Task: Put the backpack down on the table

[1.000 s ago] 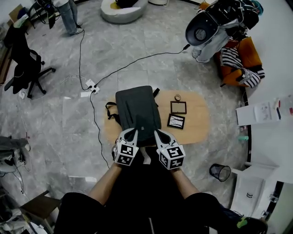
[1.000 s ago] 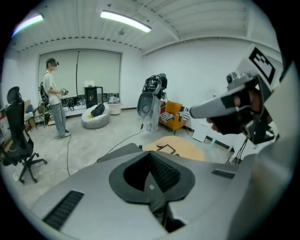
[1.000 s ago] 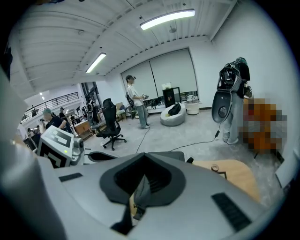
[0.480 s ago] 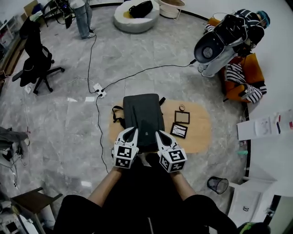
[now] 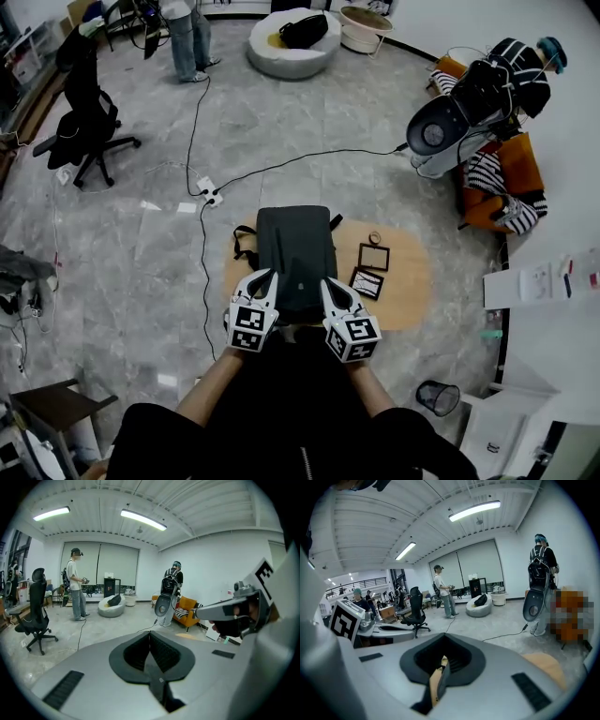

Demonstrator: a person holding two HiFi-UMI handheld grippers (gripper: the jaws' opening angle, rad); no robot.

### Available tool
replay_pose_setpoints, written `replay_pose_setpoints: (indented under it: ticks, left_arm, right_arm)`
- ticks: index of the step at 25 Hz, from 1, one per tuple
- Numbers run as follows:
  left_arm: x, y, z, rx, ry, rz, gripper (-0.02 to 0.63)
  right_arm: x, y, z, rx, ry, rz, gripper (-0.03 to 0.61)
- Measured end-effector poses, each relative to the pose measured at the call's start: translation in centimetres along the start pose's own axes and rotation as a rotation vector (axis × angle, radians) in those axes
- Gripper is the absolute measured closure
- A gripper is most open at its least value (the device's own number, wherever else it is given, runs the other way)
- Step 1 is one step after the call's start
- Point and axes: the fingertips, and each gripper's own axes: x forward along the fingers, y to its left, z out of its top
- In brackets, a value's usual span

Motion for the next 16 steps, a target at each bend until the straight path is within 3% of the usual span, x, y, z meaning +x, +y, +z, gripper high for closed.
replay_pose_setpoints:
  ticks: [16]
  left_arm:
    - [-0.2,3.1,-1.7,-0.031,0.057,0.036,0.598]
  right_arm:
    - [2.2,1.0,0.2,-0.011,0.02,0.034,0.571]
